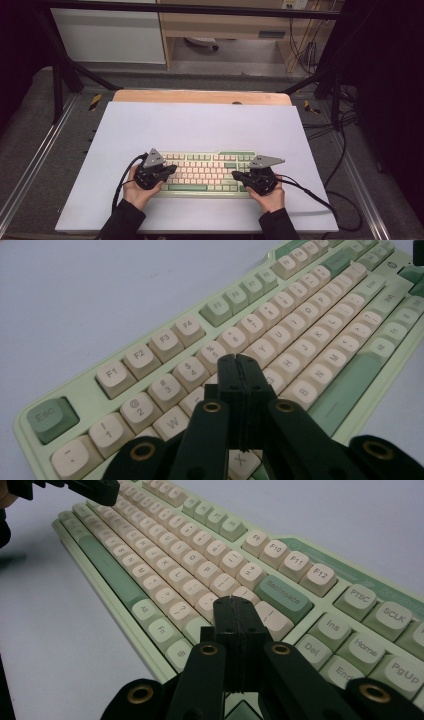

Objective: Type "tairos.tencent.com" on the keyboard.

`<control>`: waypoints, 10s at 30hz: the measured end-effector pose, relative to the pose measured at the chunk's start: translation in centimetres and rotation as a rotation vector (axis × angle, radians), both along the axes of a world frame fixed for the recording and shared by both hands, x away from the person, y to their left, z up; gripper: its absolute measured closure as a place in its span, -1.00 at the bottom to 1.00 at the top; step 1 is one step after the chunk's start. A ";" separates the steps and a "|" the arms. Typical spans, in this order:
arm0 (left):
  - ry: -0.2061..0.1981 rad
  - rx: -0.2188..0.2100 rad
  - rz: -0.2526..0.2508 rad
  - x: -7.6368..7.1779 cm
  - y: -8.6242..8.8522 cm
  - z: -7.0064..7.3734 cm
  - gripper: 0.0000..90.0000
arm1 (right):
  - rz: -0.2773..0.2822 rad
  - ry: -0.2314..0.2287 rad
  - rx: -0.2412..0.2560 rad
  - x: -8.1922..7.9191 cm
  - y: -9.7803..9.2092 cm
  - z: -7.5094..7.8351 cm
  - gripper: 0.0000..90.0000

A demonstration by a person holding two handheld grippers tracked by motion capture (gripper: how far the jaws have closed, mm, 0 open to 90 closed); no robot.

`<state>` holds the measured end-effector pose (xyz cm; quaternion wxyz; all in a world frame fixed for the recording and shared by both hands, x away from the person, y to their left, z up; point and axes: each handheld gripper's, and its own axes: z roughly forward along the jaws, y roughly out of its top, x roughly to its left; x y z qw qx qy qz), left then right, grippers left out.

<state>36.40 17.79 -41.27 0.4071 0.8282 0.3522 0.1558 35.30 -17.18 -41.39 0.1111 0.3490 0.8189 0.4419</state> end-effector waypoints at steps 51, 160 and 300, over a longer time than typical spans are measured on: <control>0.002 -0.033 0.045 -1.7 4.6 -0.5 1.00 | 0.006 0.035 -0.046 3.6 8.5 -1.2 1.00; 0.002 -0.013 0.026 -1.3 3.2 -0.7 1.00 | 0.041 0.057 0.016 0.6 3.6 -0.7 1.00; -0.003 0.015 0.030 1.2 -0.2 -0.5 1.00 | 0.037 0.008 -0.011 0.6 3.2 0.2 1.00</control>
